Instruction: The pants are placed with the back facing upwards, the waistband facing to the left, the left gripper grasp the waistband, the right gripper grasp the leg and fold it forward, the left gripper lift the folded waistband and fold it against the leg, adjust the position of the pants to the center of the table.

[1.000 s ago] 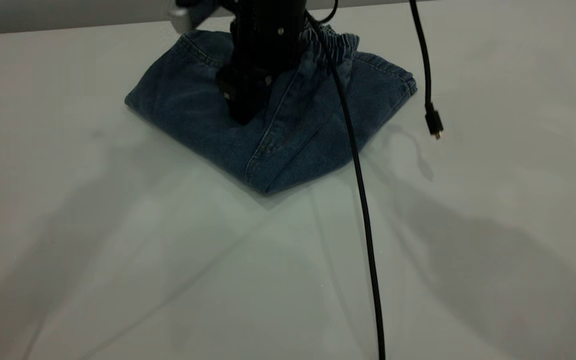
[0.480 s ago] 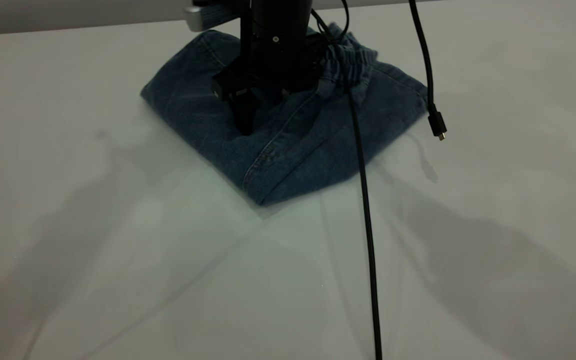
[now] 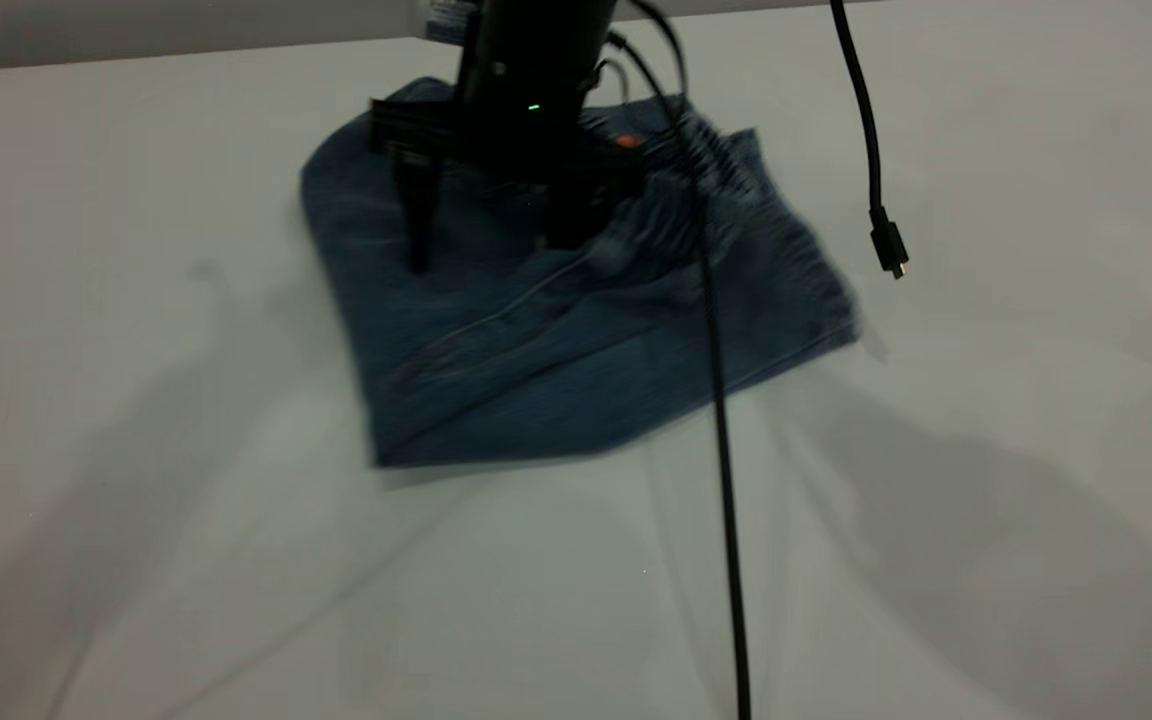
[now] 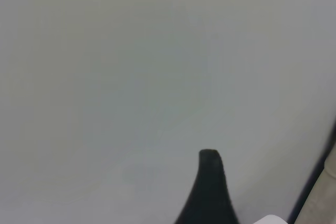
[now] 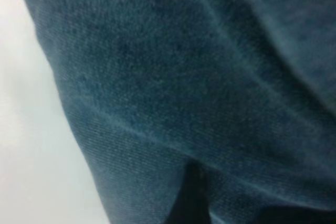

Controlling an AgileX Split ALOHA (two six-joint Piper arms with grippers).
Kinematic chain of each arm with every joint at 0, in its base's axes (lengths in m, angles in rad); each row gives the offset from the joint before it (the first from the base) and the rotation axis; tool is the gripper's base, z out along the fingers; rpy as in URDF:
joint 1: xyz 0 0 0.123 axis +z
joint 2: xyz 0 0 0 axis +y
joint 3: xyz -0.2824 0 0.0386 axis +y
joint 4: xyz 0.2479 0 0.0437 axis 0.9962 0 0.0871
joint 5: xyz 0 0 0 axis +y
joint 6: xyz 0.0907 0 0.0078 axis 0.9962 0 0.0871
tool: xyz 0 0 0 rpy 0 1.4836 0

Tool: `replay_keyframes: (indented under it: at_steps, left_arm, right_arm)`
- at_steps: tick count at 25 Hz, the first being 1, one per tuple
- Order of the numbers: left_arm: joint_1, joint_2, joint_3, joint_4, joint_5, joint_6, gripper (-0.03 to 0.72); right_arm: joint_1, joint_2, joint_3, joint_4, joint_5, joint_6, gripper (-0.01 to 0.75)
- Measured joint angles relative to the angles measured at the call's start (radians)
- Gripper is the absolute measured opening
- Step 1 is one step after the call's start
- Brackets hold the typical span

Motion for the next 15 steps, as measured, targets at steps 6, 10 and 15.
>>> replay_keyframes:
  at_steps: [6,10,15]
  left_arm:
    - [0.0,0.0,0.0,0.0,0.001,-0.001,0.508]
    - [0.0,0.0,0.0,0.0,0.001,-0.001,0.508]
    - [0.0,0.0,0.0,0.0,0.001,-0.001,0.508]
  right_arm:
    - [0.026,0.007,0.0,0.045,-0.078,0.111,0.568]
    - [0.029,0.007,0.0,0.034,-0.116,0.176,0.568]
    - [0.029,0.007,-0.001,-0.011,-0.141,0.249,0.566]
